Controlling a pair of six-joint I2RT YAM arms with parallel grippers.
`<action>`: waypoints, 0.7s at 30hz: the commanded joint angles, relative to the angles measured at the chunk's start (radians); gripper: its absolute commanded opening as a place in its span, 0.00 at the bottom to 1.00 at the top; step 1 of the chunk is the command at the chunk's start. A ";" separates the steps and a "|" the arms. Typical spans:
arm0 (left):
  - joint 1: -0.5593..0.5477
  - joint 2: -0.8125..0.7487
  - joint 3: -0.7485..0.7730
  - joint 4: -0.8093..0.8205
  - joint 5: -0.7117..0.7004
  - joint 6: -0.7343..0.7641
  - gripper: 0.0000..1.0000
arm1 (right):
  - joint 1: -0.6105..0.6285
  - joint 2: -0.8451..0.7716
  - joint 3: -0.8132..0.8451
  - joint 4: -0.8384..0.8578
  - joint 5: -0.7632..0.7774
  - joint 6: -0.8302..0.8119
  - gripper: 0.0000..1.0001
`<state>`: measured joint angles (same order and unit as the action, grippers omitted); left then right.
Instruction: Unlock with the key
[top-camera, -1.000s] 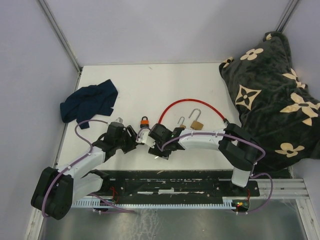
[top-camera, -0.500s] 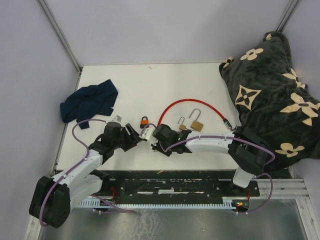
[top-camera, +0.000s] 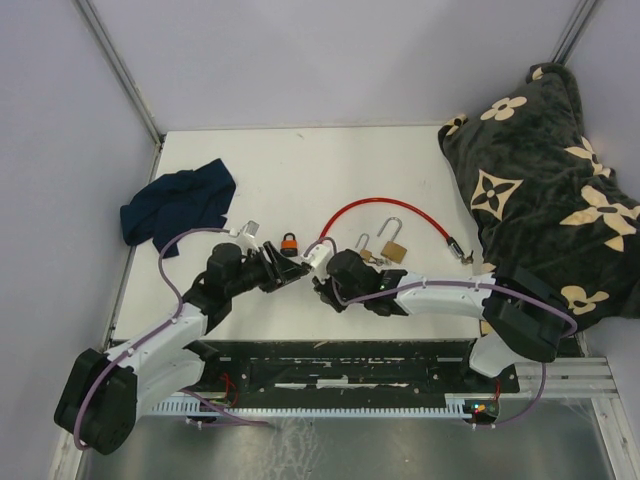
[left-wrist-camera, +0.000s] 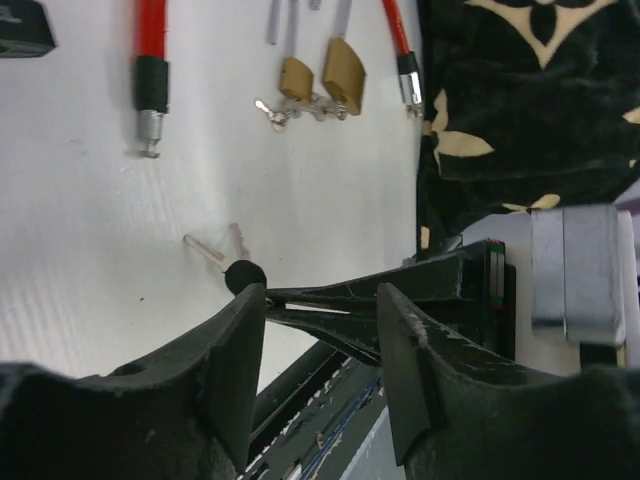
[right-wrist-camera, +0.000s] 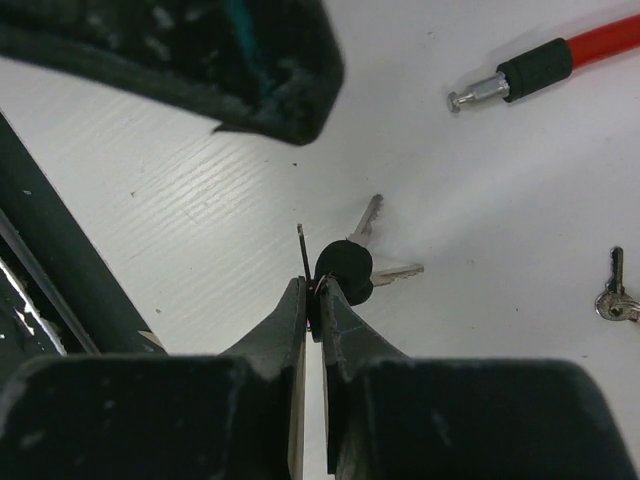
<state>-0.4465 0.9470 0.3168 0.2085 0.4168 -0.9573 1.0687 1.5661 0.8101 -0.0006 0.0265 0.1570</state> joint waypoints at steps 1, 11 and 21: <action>-0.026 -0.004 -0.023 0.183 0.058 -0.036 0.52 | -0.052 -0.090 -0.064 0.194 -0.099 0.098 0.02; -0.059 0.005 -0.072 0.407 0.108 -0.032 0.49 | -0.185 -0.203 -0.208 0.485 -0.373 0.259 0.03; -0.101 0.055 -0.060 0.474 0.098 -0.001 0.51 | -0.199 -0.237 -0.217 0.524 -0.468 0.293 0.03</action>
<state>-0.5304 0.9897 0.2436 0.5751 0.5003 -0.9710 0.8738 1.3678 0.5968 0.4255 -0.3771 0.4168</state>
